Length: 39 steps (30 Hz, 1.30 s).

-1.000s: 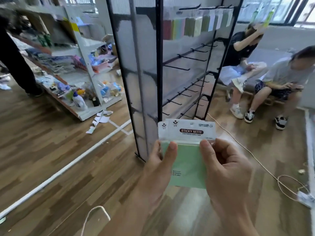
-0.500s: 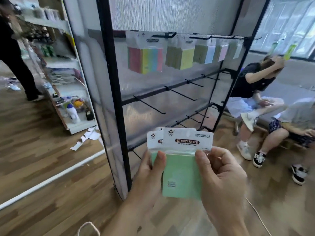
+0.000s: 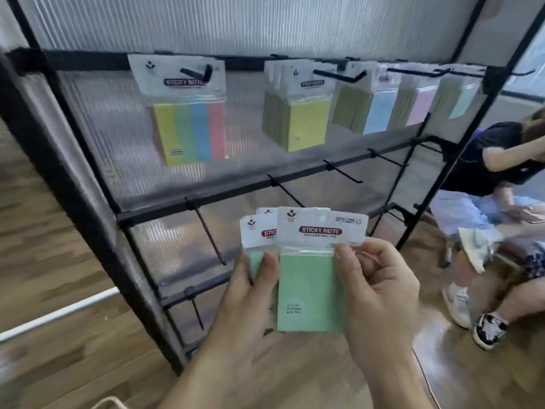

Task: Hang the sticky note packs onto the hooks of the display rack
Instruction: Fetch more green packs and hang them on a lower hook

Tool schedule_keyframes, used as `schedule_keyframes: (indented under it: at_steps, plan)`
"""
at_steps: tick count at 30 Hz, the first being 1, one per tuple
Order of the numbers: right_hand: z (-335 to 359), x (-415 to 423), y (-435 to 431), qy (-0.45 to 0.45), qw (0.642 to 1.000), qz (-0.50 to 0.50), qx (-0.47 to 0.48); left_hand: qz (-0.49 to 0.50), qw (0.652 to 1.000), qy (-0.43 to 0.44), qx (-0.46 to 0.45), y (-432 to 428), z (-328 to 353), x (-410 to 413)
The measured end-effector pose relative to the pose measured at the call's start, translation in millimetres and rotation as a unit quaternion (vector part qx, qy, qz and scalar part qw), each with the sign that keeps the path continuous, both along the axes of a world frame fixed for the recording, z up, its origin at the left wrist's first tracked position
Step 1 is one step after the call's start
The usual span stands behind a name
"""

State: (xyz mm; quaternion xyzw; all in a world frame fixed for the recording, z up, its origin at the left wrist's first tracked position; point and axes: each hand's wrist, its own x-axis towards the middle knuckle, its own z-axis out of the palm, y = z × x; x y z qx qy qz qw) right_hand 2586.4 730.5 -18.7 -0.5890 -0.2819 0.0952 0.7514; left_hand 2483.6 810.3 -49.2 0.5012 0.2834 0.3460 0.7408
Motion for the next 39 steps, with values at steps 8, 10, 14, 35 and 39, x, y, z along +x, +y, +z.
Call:
schedule_keyframes:
  at_steps: [8, 10, 14, 35, 39]
  plan:
    - [-2.8, 158.2, -5.2, 0.018, 0.999, 0.048, 0.009, 0.042, 0.999, 0.028, 0.016, -3.9, -6.4, 154.7]
    - [1.5, 199.9, -10.8, 0.031, 0.998, 0.059, 0.012, 0.042, 0.999, 0.019, 0.009, -9.0, -4.6, 199.0]
    - [7.3, 283.7, -20.6, 0.033, 0.997, 0.073, 0.008, 0.053, 0.998, 0.018, 0.013, -18.4, 1.3, 284.0]
    - [-12.5, 575.3, 59.5, 0.028, 0.991, 0.13, -0.028, 0.044, 0.991, 0.127, -0.006, 40.2, -15.9, 552.8]
    - [-26.9, 609.6, 63.6, -0.035, 0.988, 0.142, -0.05, 0.077, 0.983, 0.169, 0.006, 33.6, -21.5, 578.3]
